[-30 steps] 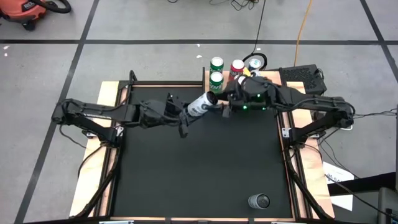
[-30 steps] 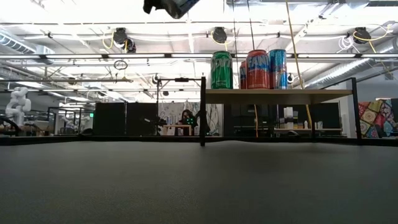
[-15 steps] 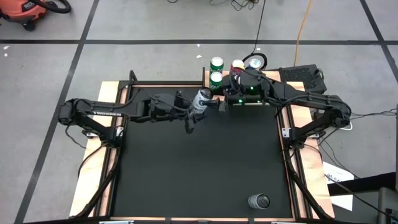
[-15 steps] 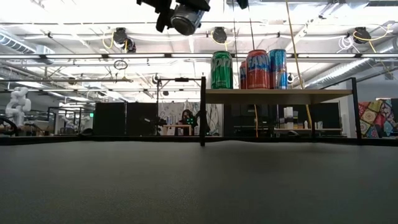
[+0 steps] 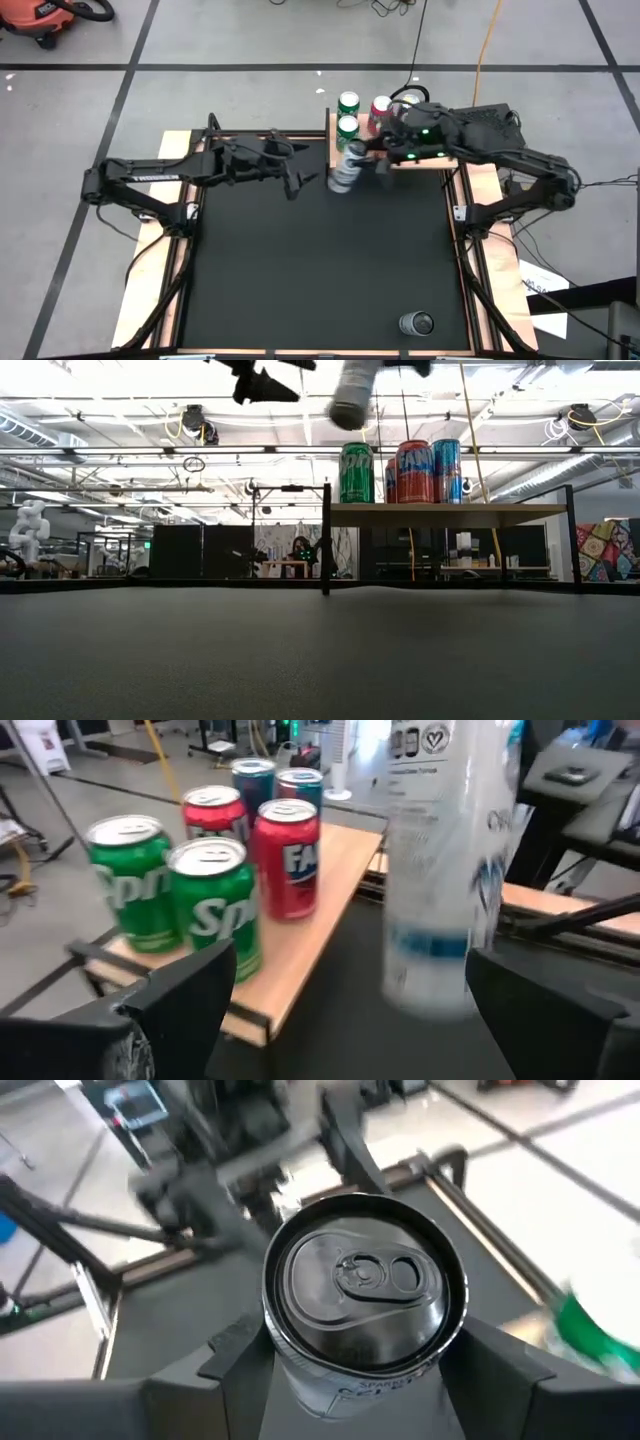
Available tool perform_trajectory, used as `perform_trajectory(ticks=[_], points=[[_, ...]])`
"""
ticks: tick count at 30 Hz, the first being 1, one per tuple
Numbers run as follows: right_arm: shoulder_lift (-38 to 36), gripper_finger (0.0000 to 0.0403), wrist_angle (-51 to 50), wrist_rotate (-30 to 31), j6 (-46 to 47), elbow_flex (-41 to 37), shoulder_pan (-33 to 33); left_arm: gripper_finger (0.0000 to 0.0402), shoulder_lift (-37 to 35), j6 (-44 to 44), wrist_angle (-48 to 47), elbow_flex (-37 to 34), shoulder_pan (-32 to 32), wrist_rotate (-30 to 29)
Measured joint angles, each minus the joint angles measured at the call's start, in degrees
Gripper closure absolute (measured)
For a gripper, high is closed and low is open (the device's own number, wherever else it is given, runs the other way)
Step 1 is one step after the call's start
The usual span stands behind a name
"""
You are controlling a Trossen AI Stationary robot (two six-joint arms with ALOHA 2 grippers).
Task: Place canned beverage on shelf
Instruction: Put the top white-blue soda can on the shelf
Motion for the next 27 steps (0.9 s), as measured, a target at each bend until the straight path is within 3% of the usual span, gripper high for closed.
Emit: perform_trajectory(ticks=[6, 13, 20, 27], points=[[-7.7, 0.0175, -17.3, 1.1, 0.7, 0.0, -3.8, 0.0006, -2.8, 0.3, -6.3, 0.0, 2.4, -1.3], [-13.2, 0.0175, -31.0, 11.3, -0.2, 0.1, -8.6, 0.0006, -2.0, 0.6, -6.8, 0.0, 4.7, -1.3], [-14.4, 0.0175, -33.1, 16.6, -6.8, -0.3, -17.5, 0.0006, -1.1, 0.7, -6.9, 0.0, 7.5, 1.2], [-12.8, 0.0175, -28.8, 13.4, -15.2, -5.0, -32.0, 0.0006, -1.0, 0.7, -7.0, 0.0, 9.3, 2.0]])
